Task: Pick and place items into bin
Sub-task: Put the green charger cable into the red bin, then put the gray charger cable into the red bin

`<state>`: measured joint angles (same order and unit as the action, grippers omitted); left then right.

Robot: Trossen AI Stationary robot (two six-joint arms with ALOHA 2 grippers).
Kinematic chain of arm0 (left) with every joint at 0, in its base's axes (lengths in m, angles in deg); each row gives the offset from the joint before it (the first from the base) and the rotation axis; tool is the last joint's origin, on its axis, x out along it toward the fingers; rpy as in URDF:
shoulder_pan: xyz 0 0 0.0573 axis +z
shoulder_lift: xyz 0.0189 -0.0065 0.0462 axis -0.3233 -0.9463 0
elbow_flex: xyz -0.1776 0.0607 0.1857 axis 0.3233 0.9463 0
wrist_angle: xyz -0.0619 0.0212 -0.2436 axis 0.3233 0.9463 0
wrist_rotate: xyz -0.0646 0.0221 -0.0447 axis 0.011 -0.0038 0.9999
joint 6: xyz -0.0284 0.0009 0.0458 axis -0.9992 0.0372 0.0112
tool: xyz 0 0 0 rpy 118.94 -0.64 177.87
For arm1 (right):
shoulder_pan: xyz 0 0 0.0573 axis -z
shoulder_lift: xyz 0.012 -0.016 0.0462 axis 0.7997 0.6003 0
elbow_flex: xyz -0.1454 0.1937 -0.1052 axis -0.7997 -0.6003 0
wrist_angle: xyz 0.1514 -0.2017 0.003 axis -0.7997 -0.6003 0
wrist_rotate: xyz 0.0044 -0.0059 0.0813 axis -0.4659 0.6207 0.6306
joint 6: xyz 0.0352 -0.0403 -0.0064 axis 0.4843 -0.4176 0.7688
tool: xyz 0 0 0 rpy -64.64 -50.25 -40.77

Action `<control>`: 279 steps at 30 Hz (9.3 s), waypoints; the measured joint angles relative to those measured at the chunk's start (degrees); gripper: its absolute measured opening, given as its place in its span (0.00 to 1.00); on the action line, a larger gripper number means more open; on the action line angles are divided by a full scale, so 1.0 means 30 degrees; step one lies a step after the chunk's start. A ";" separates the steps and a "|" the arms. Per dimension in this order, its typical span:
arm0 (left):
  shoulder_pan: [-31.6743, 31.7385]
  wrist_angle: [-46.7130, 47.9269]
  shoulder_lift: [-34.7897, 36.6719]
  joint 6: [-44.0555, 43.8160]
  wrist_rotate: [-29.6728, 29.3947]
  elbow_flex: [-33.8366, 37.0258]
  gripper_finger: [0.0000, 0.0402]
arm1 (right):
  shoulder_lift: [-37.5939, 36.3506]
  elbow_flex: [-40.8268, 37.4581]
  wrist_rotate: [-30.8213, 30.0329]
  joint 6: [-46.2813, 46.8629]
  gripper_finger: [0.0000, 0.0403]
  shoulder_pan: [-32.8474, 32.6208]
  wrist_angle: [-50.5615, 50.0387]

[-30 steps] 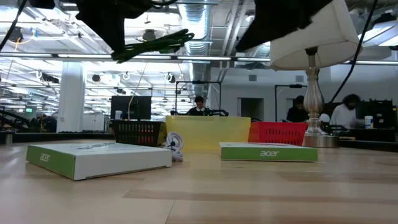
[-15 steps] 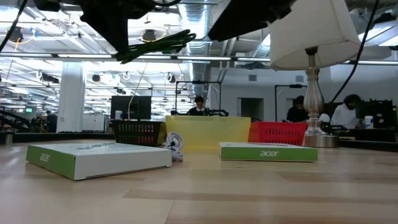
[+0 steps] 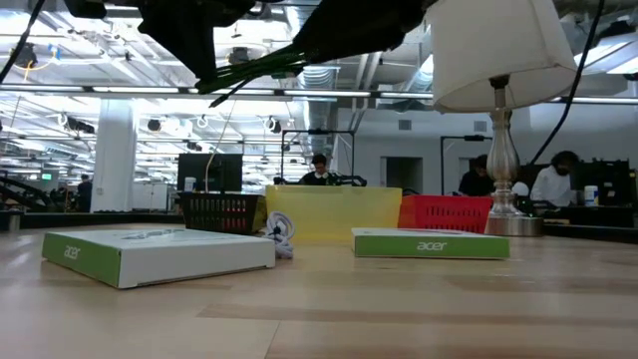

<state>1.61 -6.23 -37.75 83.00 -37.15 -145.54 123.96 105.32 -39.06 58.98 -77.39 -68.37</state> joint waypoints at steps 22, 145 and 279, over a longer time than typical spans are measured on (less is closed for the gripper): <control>0.0000 -0.0552 0.0000 0.0226 -0.0219 0.0000 0.00 | 0.0000 0.0000 0.2399 0.0051 0.50 0.1295 0.0517; -0.2011 -0.2543 0.0000 -0.3322 0.1676 0.0000 0.37 | 0.0000 0.0000 -0.6399 1.6036 0.23 0.3436 -2.1472; 0.1501 -1.4194 -0.3803 1.6531 0.4141 0.5938 0.37 | 0.0000 -0.1275 -0.7043 1.9380 0.30 -0.6254 -1.6584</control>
<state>6.11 -48.81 -49.16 132.59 -24.73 -127.73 123.96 101.49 -60.19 117.12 -96.15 -118.13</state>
